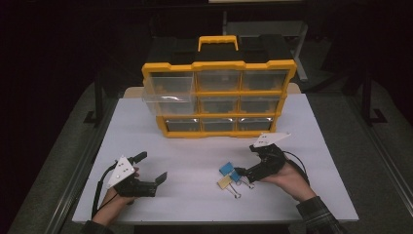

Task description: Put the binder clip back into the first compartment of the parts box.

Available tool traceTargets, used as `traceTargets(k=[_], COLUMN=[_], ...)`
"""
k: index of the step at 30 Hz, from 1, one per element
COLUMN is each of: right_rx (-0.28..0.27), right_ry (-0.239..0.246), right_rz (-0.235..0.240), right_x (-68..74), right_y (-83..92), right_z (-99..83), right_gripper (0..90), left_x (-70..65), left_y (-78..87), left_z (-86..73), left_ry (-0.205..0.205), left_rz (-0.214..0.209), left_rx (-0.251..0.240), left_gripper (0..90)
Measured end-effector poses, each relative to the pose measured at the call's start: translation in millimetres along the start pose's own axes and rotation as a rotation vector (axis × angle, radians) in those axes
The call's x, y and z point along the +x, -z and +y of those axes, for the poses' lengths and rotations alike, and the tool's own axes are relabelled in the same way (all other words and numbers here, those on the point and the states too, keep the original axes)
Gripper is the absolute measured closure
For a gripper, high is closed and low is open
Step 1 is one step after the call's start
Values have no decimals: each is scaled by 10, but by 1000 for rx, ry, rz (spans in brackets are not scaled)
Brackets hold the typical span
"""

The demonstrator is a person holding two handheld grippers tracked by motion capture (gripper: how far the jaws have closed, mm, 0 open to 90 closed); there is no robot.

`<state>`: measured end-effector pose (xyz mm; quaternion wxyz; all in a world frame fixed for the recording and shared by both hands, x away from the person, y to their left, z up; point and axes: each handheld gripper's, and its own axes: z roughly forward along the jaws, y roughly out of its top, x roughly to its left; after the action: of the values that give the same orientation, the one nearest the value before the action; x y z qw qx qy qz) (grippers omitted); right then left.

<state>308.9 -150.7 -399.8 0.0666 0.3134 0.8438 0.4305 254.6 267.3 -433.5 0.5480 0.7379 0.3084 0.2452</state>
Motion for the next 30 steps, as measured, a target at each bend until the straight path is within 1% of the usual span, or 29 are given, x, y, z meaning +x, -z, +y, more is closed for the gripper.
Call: traceTargets(k=[2,4,8,10,11,12,13,14,17,21,22,27,29,30], right_rx=[6,11,20,23,24,36,46,69,103,135,143,192,209,216], right_ry=[-4,7,-8,-4,7,-8,4,7,11,14,23,15,20,14], right_rz=[5,4,5,9,12,14,13,15,15,20,18,6,1,-1], right_x=[-1,-13,-23,-29,-35,-22,-22,-12,9,31,28,45,41,41], right_y=[-20,-48,-80,-122,-139,-153,-174,-195,-223,-249,-259,-316,-334,-343], right_z=[33,61,113,156,158,162,154,146,133,121,115,86,76,64], right_gripper=[0,0,0,0,0,0,0,20,48,70,72,109,129,133], left_x=[0,-4,-13,-13,-11,-9,-9,-9,-10,-5,-5,-5,-4,-6], left_y=[-1,-3,-11,-11,-12,-14,-14,-14,-15,-10,-9,-8,-9,-10], left_z=[-2,-4,-6,-5,-5,-6,-5,-4,-5,-3,-2,1,-1,-1], left_ry=[1,3,9,11,11,12,14,14,14,9,10,14,15,16], left_rz=[-1,-2,-1,0,0,-2,-1,-2,0,1,1,2,3,4], left_rx=[2,-1,-10,-7,-6,-7,-5,-3,-2,-3,-1,1,3,3], left_gripper=[1,2,1,2,1,1,1,1,1,1,1,1,1,1])
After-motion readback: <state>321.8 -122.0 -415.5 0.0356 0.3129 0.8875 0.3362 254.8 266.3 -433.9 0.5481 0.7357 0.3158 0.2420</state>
